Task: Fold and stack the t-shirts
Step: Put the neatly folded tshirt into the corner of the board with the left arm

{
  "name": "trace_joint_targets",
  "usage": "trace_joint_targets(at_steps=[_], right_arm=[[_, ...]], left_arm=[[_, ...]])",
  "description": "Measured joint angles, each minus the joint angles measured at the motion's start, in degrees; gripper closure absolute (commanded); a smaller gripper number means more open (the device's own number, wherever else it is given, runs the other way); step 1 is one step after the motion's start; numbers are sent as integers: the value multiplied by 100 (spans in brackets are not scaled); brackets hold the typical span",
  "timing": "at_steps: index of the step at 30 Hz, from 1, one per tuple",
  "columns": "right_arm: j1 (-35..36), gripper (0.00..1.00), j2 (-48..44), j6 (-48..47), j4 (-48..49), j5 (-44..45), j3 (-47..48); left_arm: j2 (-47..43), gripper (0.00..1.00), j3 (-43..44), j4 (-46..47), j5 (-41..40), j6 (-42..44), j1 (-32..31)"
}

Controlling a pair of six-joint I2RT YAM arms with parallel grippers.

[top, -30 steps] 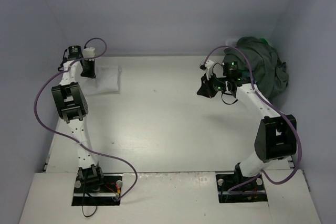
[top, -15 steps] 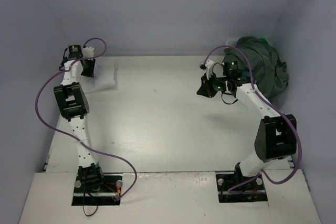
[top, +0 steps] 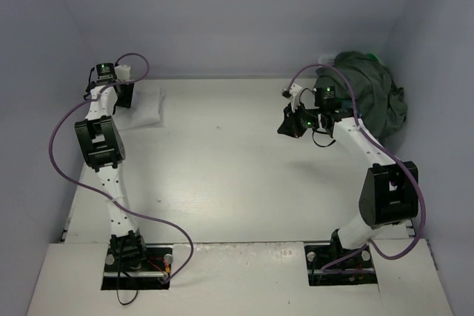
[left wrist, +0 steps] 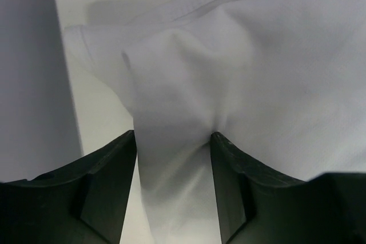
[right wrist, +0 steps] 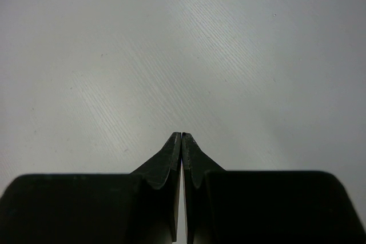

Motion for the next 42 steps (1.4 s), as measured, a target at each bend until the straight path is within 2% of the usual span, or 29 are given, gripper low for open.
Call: trace_joint_targets(at_steps=[5,15,23,31,42], right_arm=[[0,100,0,15,0,-9,0],[0,100,0,15,0,-44,0],[0,100,0,17,-2,-61,0],[0,100,0,15,-2,-98,-7],[0,100,0,13,-2,-105,-9]], left_arm=[[-520,50,-619,280,-166,-2,0],[-1126,50,-605,492,-256,-79,-15],[-1478,50,-1038,455,212,-319,-39],[-1266,50,-1117,586,173,-332,-81],[-87,50,-337,699,-149,-319,-109]])
